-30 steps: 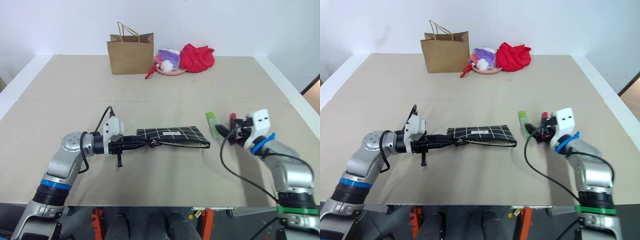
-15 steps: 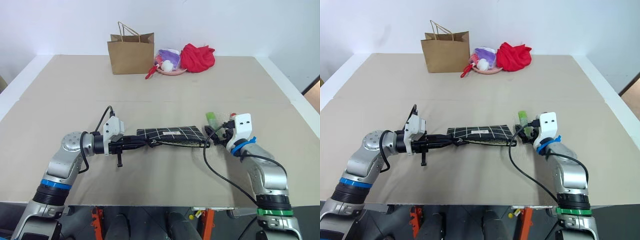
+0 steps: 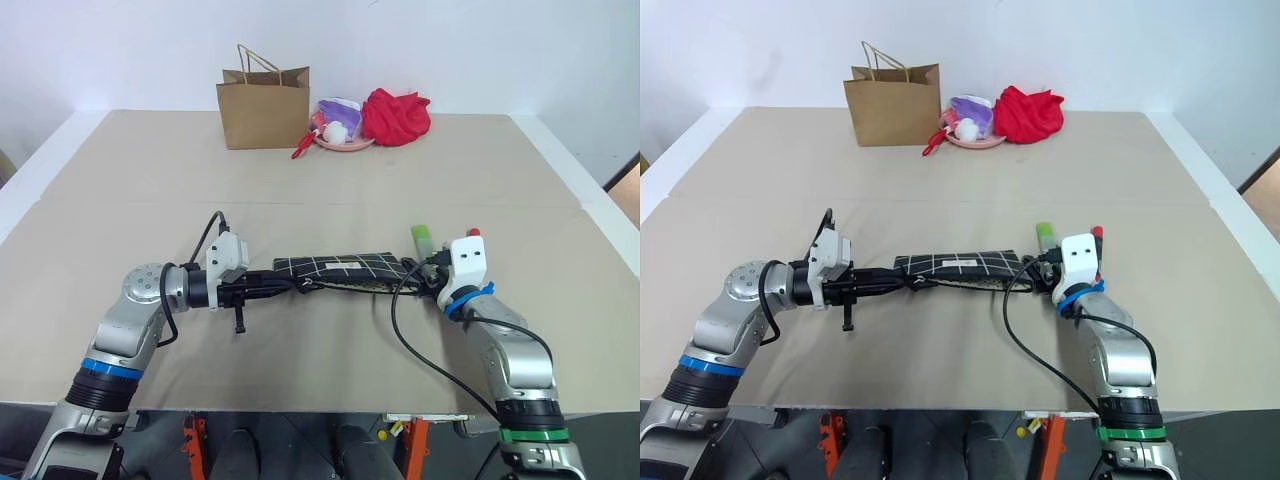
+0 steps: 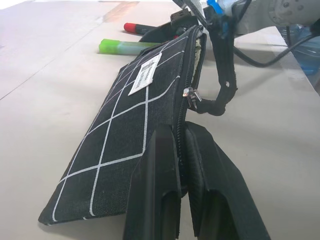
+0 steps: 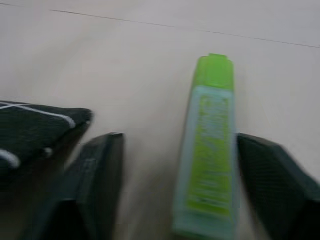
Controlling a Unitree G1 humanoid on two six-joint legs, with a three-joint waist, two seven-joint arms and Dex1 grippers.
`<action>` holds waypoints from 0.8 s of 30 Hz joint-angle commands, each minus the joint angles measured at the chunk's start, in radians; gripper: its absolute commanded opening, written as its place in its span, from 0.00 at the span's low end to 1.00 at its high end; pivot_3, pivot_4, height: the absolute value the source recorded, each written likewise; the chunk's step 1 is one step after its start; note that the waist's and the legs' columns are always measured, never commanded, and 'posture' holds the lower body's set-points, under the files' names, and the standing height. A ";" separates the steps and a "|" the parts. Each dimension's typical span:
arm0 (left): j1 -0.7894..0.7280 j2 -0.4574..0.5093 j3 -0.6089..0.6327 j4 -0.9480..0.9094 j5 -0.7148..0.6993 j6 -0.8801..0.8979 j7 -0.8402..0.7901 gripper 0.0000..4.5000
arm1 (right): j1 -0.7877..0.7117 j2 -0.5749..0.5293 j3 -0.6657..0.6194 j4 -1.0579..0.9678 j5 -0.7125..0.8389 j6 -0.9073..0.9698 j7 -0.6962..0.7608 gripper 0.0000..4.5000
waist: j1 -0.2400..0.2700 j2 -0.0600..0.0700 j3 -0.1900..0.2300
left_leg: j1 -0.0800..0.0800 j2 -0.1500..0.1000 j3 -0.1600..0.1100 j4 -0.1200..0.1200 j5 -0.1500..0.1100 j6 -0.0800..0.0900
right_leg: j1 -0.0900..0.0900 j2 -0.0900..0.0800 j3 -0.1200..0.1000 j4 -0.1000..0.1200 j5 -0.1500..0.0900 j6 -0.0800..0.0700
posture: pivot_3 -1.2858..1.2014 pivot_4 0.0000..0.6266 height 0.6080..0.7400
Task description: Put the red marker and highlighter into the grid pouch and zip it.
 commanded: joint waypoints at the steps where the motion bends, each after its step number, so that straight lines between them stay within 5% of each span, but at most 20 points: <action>1: -0.005 0.011 0.017 -0.042 -0.011 -0.010 -0.001 0.00 | 0.031 0.004 -0.012 0.021 -0.026 0.034 -0.038 0.40 | 0.003 0.000 0.000 | 0.000 0.000 0.000 0.001 0.000 0.000 | 0.001 0.000 0.000 0.000 0.000 0.000 | 0.52 0.24 1.00; 3: -0.008 0.010 0.015 -0.039 -0.011 -0.012 -0.002 0.00 | 0.035 0.017 -0.020 0.016 -0.018 0.044 -0.046 0.24 | 0.005 -0.001 0.000 | 0.001 0.000 0.000 0.002 0.000 -0.001 | 0.002 0.000 0.000 0.000 0.000 0.000 | 0.52 0.24 1.00; 12: -0.014 0.008 0.012 -0.029 -0.010 -0.014 -0.006 0.00 | 0.015 -0.005 -0.055 -0.013 0.036 0.005 0.021 0.25 | 0.006 -0.001 -0.001 | 0.001 0.000 0.000 0.001 0.001 -0.001 | 0.002 -0.001 0.000 0.000 0.000 0.001 | 0.52 0.24 1.00; 20: -0.017 0.013 0.012 -0.022 -0.019 -0.011 -0.028 0.00 | -0.160 -0.248 -0.155 -0.007 0.224 -0.066 0.390 0.25 | -0.003 0.004 0.003 | 0.000 -0.001 0.000 0.000 0.001 -0.001 | 0.000 0.000 0.000 0.000 0.000 0.001 | 0.52 0.24 1.00; 24: -0.018 0.015 0.005 -0.024 -0.026 -0.015 -0.060 0.00 | -0.174 -0.426 -0.143 -0.167 0.504 0.128 0.739 0.25 | -0.001 0.005 0.003 | 0.001 0.000 -0.001 -0.003 0.000 0.001 | 0.000 0.000 -0.001 0.000 -0.002 -0.001 | 0.52 0.24 1.00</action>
